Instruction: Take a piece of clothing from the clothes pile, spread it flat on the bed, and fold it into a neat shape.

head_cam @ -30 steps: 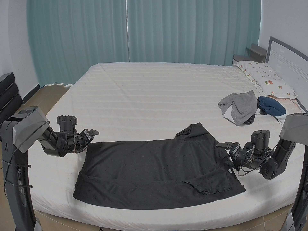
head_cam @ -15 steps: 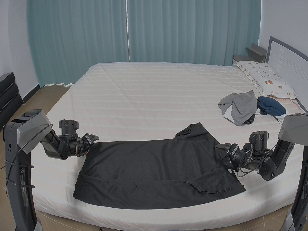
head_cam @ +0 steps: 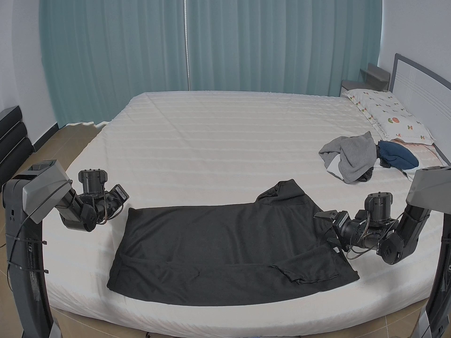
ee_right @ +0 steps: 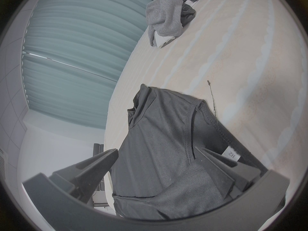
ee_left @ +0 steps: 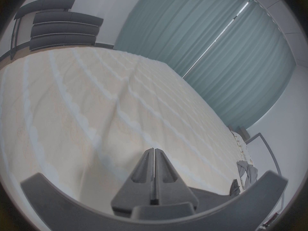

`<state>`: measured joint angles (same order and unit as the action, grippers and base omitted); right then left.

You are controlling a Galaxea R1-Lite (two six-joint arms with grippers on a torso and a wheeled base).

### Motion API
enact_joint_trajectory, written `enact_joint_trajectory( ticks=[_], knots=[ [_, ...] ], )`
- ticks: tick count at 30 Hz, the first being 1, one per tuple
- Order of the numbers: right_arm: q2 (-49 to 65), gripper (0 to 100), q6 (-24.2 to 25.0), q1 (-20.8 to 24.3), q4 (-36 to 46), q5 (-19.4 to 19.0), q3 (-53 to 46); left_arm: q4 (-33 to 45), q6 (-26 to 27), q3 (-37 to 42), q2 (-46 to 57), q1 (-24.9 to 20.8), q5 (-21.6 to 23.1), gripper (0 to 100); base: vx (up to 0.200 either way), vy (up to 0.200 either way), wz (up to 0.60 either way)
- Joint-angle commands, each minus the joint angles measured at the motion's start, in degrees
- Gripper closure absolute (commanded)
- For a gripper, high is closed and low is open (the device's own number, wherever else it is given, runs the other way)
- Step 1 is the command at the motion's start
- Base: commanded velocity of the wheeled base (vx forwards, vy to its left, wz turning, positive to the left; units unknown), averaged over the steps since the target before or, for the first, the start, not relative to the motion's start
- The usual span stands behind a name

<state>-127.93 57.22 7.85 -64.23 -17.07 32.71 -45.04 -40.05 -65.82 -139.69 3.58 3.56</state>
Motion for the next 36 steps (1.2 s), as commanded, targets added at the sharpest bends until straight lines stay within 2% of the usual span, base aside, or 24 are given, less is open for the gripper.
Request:
enact_joint_trajectory(
  ticks=[1,7,10,11,31,32,36],
  knots=[
    [-0.13,0,-0.01,-0.03,-0.02,0.02,0.08,0.04,-0.03,1.83,0.47,0.20,0.57,100,0.000,0.000,0.00],
    [-0.39,0,-0.18,0.15,-0.02,0.02,-0.10,0.13,-0.03,2.27,0.47,-0.07,1.54,100,0.000,0.000,0.00],
    [-0.39,0,-0.18,0.15,-0.02,0.02,-0.19,0.13,-0.30,2.80,0.30,-0.16,4.70,100,0.000,0.000,0.00],
    [-0.39,0,-0.18,0.15,-0.10,0.02,-0.19,0.13,-0.30,2.80,0.21,-0.16,4.97,0,0.000,0.000,0.00],
    [-2.77,0,-0.18,0.67,-2.04,0.02,-0.36,-3.47,0.32,2.80,-3.13,-1.30,6.55,0,0.000,0.000,0.00],
    [-2.77,0,-0.18,0.67,-2.04,0.02,-0.45,-3.47,0.58,2.80,-3.31,-1.39,6.55,100,0.000,0.000,0.00],
    [-2.77,0,-0.18,0.59,-2.04,0.02,-0.45,-3.56,3.75,2.71,-4.80,-1.47,6.55,100,0.000,0.000,0.00]
  ],
)
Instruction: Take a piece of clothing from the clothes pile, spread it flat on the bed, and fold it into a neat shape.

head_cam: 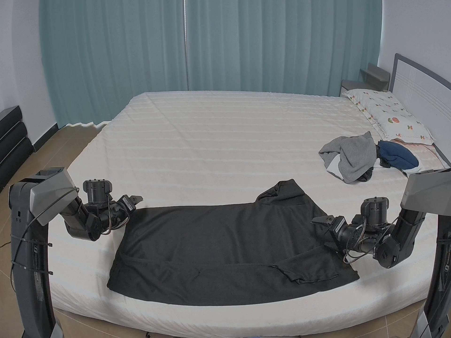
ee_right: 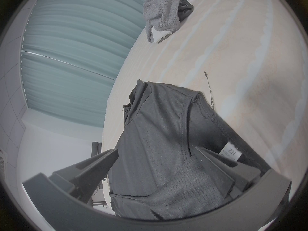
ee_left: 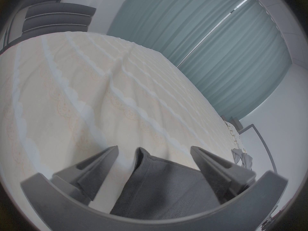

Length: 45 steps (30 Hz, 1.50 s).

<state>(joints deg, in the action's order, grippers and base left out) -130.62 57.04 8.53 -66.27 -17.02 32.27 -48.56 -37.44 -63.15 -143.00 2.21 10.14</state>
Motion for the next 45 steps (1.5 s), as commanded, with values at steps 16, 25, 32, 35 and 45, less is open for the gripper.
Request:
enact_joint_trajectory(
  ticks=[16,25,32,35,45],
  knots=[
    [0.19,0,0.00,-0.36,0.00,0.06,-0.19,-8.31,1.05,1.18,-2.55,0.43,-1.97,100,0.000,0.000,0.00],
    [0.54,0,-0.09,-0.27,0.00,0.06,-0.36,-9.10,0.96,1.36,-2.29,1.75,-2.94,100,0.000,0.000,0.00],
    [3.09,0,-5.10,-0.71,0.00,0.76,-0.72,-9.19,0.96,1.45,-2.38,1.75,-2.94,100,0.000,0.000,0.00],
    [4.50,0,-7.12,-0.97,0.09,0.76,0.08,-9.19,0.96,2.33,-2.20,1.48,-2.94,100,0.000,0.000,0.00],
    [2.92,0,-24.34,-3.35,20.56,0.67,19.32,-9.19,-0.97,4.00,-1.58,1.40,-2.94,100,0.000,0.000,0.00]
  ],
)
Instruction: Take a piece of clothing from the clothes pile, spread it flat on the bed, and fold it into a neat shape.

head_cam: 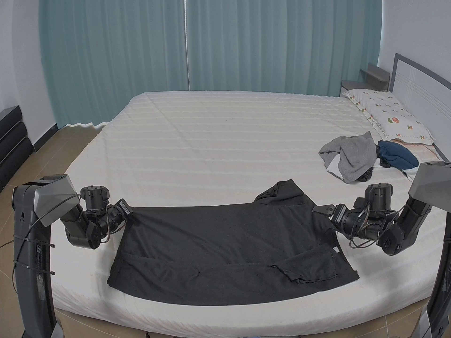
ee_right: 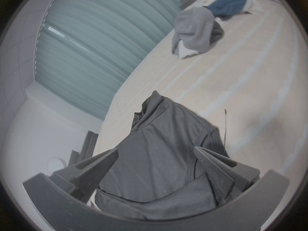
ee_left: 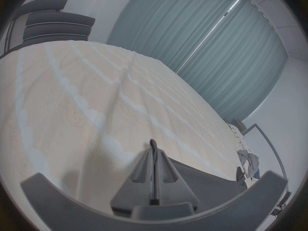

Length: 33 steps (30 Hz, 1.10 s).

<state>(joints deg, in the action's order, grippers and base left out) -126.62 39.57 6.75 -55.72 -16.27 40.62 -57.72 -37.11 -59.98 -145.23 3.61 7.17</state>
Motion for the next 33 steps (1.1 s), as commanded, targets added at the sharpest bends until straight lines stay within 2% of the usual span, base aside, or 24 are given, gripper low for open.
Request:
enact_joint_trajectory(
  ticks=[1,5,9,22,33],
  knots=[
    [-3.19,0,-8.63,-1.39,15.21,0.19,16.42,-0.02,-1.92,0.92,0.73,0.00,0.04,100,0.000,0.000,0.00],
    [-6.00,0,-16.98,-1.22,25.05,1.77,26.53,-0.11,-2.53,1.62,0.38,0.00,0.04,100,0.000,0.000,0.00],
    [-9.96,0,-18.92,0.28,28.21,2.04,32.68,-0.11,-2.44,1.79,0.29,-0.18,0.04,100,0.000,0.000,0.00],
    [-22.88,0,-18.65,0.19,28.21,1.86,45.87,-0.11,-2.53,1.79,0.29,-0.18,0.04,100,0.000,0.000,0.00],
    [-24.55,0,-15.14,0.28,27.51,1.42,49.82,-0.02,-2.62,1.62,0.21,-0.18,0.13,100,0.000,0.000,0.00]
  ],
)
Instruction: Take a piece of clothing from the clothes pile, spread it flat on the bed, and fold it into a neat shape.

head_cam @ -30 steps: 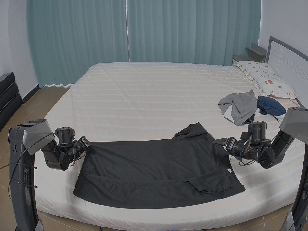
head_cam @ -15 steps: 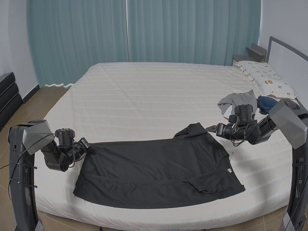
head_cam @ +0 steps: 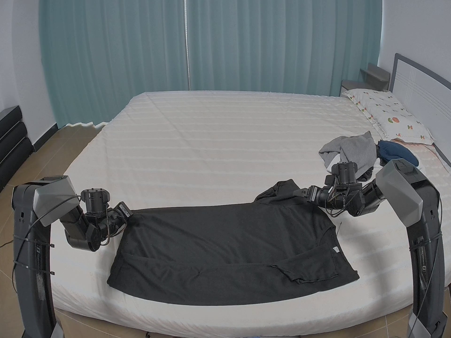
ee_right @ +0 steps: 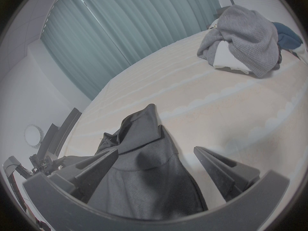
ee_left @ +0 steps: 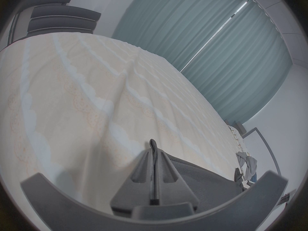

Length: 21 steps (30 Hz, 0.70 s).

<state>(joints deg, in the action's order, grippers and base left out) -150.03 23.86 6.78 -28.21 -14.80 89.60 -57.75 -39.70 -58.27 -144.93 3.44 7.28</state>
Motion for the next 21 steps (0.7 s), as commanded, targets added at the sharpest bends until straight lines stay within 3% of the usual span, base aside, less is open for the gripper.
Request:
enact_joint_trajectory(
  ticks=[1,3,4,21],
  knots=[
    [-1.05,0,0.84,0.34,-0.09,-0.05,0.57,0.00,-0.02,-0.18,-0.09,0.08,0.02,100,0.000,0.000,0.00],
    [-1.14,0,1.02,0.43,-0.18,-0.05,0.57,0.00,-0.11,-0.35,-0.09,0.08,0.02,100,0.000,0.000,0.00],
    [-1.14,100,1.28,0.43,-0.18,-0.05,0.66,0.00,-0.11,-0.35,0.00,0.08,0.02,100,0.000,0.000,0.00],
    [1.41,100,3.13,-1.07,-0.88,0.30,-2.68,-0.09,0.15,-0.09,1.50,-0.01,-0.33,100,0.000,0.000,0.00]
  ],
)
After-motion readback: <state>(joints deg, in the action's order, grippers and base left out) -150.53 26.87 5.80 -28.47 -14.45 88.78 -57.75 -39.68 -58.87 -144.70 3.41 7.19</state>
